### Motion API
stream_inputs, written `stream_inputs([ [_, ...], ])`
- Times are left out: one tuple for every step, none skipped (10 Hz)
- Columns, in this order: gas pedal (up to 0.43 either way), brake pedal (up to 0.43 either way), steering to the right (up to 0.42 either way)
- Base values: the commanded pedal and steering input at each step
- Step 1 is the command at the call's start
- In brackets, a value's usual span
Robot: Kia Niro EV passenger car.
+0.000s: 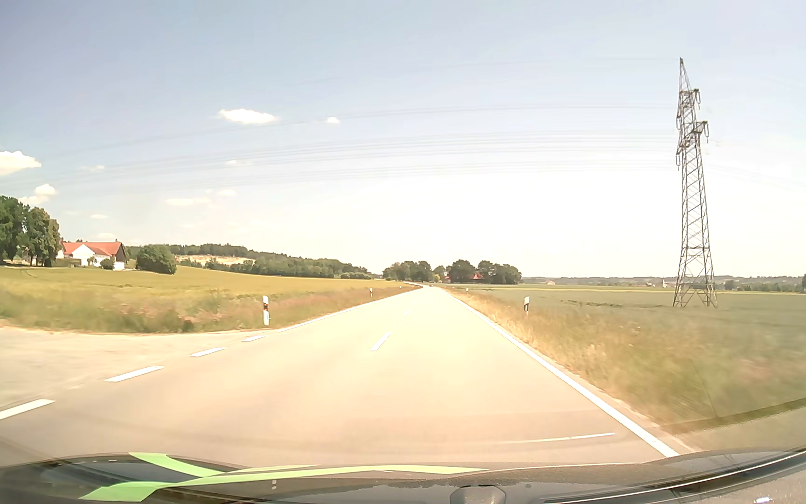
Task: Follow the waypoints while adhering to traffic rules and regulations
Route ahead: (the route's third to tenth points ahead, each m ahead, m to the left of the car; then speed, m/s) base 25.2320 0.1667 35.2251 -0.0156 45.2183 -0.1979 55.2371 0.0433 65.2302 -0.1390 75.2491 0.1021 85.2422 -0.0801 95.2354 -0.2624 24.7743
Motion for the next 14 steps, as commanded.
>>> stream_inputs([
  [0.24,0.0,0.001],
  [0.24,0.0,0.001],
  [0.24,0.0,0.0],
  [0.24,0.0,0.0],
  [0.24,0.0,0.0],
  [0.24,0.0,0.0],
  [0.24,0.0,0.0],
  [0.228,0.0,0.0],
  [0.22,0.0,0.0],
  [0.209,0.0,0.0],
  [0.209,0.0,0.0],
  [0.209,0.0,0.0],
  [0.209,0.0,0.0],
  [0.22,0.0,0.0],
])
